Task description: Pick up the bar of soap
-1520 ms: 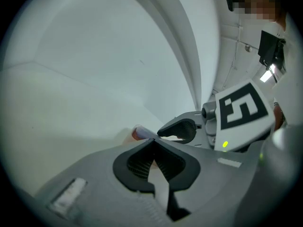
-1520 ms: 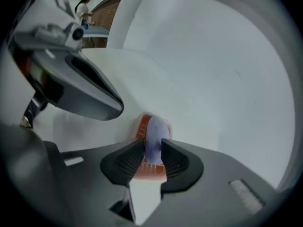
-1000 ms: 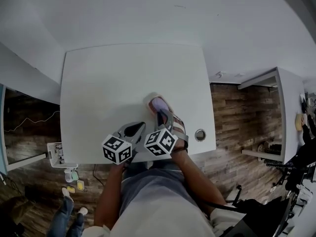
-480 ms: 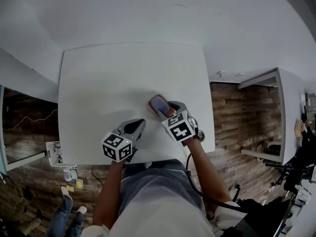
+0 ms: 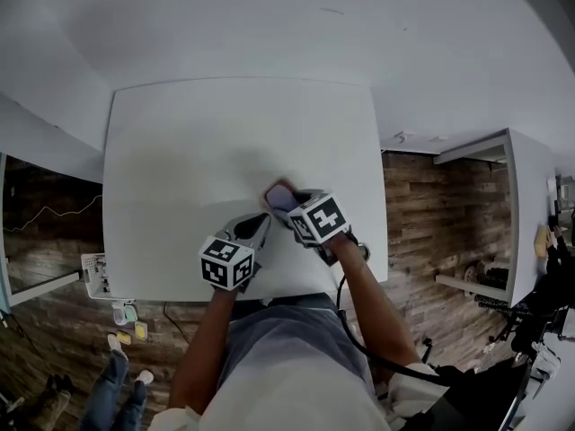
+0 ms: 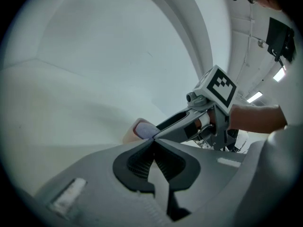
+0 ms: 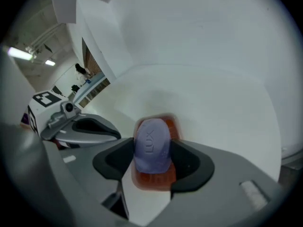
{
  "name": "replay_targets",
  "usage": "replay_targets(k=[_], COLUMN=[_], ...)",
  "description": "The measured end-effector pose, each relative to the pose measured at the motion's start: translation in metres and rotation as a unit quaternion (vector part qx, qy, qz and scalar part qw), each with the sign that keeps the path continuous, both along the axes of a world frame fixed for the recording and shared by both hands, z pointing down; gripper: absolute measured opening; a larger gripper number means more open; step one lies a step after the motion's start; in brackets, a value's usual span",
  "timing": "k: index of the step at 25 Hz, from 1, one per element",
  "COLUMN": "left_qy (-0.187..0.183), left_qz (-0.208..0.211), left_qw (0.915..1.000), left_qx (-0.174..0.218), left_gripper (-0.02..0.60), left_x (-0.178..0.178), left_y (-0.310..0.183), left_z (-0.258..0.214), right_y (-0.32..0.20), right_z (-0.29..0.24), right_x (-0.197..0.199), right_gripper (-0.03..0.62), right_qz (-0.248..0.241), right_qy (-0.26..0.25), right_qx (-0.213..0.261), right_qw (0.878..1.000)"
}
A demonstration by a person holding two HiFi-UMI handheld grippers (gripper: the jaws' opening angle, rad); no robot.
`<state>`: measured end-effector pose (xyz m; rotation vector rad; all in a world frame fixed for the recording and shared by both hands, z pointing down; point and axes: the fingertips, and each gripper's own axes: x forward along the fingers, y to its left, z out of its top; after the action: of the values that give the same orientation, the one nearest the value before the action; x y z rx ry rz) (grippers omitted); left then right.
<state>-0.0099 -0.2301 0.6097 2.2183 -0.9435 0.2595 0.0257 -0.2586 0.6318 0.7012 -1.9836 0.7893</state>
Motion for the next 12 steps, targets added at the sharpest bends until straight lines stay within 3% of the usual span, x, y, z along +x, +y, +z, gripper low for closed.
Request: replay_targets(k=[5, 12], left_qy=[-0.009, -0.009], left_qz=[-0.009, 0.0], left_qw=[0.9998, 0.9999], left_qx=[-0.015, -0.014], left_gripper=[-0.009, -0.011], left_x=[-0.006, -0.005], left_y=[-0.003, 0.001], left_z=[0.007, 0.007], right_y=[0.012, 0.015], right_z=[-0.004, -0.003], right_x=[-0.016, -0.018], right_gripper=[0.252, 0.253], right_qz=[0.014, -0.023], right_qy=[-0.098, -0.1], right_qx=[-0.12, -0.131], right_qw=[0.988, 0.986])
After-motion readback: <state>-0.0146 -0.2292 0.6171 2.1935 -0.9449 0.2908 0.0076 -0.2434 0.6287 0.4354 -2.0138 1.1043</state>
